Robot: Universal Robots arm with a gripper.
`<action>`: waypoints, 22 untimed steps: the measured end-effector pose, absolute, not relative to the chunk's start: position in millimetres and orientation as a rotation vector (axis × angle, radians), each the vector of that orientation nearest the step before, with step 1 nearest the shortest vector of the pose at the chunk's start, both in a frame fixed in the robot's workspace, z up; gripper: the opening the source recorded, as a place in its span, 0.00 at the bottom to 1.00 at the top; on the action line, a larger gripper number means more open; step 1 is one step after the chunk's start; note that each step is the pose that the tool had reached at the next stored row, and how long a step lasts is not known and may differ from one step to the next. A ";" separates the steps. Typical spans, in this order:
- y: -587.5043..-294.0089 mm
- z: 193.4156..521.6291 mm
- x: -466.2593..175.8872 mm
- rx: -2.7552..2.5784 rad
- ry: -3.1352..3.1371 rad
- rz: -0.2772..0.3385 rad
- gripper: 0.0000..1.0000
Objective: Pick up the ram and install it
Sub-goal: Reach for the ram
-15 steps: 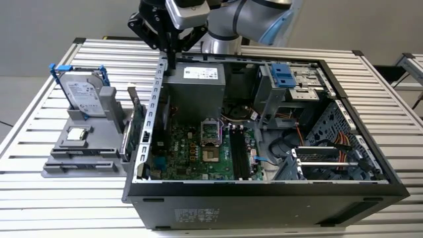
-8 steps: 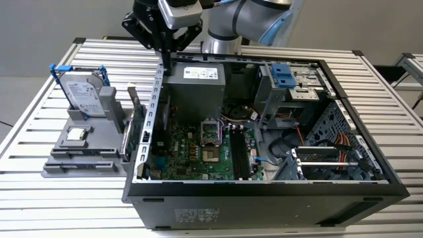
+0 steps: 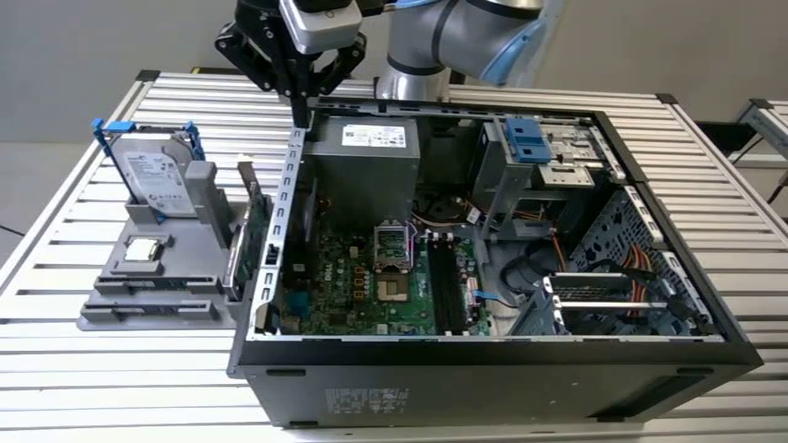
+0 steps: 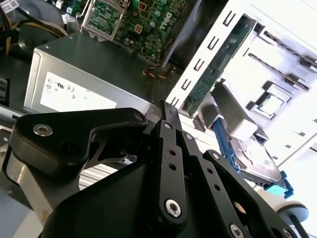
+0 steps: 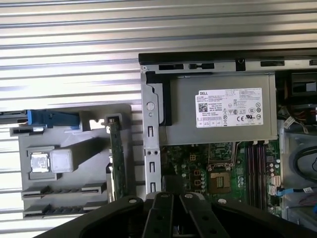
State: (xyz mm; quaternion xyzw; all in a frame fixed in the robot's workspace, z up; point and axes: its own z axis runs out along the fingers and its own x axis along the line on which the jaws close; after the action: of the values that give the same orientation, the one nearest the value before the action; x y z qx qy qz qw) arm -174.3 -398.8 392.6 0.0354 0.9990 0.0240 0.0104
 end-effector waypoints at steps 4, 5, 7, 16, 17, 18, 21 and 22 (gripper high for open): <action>-398.8 392.6 -179.2 0.110 3.118 0.075 0.00; -398.8 392.6 -180.4 0.110 3.118 0.075 0.00; -398.8 392.6 -182.6 0.110 3.118 0.075 0.00; -398.8 392.6 -192.8 0.111 3.123 0.075 0.00; -398.8 392.6 -194.0 0.111 3.124 0.075 0.00; -398.8 392.6 -195.4 0.110 3.124 0.075 0.00; -398.8 392.6 -200.3 0.110 3.124 0.075 0.00; -398.8 392.6 -202.0 0.110 3.124 0.075 0.00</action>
State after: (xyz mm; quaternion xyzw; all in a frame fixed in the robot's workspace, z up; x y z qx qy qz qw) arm -202.0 -398.8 392.6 0.0351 0.9991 0.0239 0.0074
